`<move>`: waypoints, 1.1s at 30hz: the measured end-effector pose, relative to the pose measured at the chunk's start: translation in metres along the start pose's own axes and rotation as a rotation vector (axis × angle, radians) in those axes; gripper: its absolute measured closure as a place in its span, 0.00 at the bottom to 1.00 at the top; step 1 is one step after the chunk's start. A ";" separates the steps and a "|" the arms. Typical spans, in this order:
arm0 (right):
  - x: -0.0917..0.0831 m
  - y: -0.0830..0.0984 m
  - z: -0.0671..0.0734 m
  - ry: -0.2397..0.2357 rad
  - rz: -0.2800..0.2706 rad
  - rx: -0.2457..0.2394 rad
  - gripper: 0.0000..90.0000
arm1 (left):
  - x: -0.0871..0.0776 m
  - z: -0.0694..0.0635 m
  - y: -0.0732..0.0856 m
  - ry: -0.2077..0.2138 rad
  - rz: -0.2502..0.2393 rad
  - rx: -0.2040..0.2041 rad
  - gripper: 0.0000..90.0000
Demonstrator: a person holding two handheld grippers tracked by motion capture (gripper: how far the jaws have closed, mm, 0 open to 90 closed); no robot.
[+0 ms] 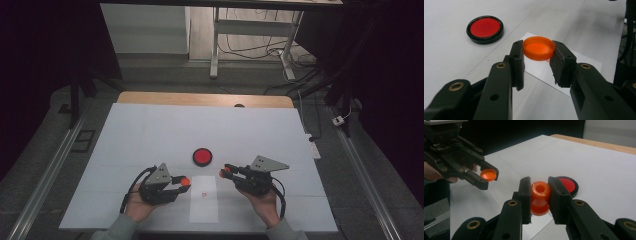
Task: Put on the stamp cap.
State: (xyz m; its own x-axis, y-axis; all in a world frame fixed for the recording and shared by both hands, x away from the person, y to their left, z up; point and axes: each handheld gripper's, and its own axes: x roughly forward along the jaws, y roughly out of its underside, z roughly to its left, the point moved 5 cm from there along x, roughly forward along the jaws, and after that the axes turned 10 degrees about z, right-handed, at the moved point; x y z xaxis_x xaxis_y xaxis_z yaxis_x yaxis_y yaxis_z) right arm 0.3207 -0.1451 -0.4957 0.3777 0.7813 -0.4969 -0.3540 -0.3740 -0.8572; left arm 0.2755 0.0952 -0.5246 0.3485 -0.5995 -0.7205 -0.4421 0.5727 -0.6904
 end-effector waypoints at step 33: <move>-0.003 -0.003 0.001 -0.002 -0.010 -0.011 0.81 | 0.034 -0.019 -0.032 0.045 0.019 0.058 0.72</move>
State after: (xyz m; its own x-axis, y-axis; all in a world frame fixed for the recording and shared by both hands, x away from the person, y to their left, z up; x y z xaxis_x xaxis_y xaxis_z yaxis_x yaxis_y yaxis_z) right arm 0.3197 -0.1456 -0.4916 0.3796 0.7858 -0.4883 -0.3412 -0.3716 -0.8634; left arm 0.2856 0.0465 -0.5257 0.3023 -0.6118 -0.7309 -0.3991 0.6151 -0.6799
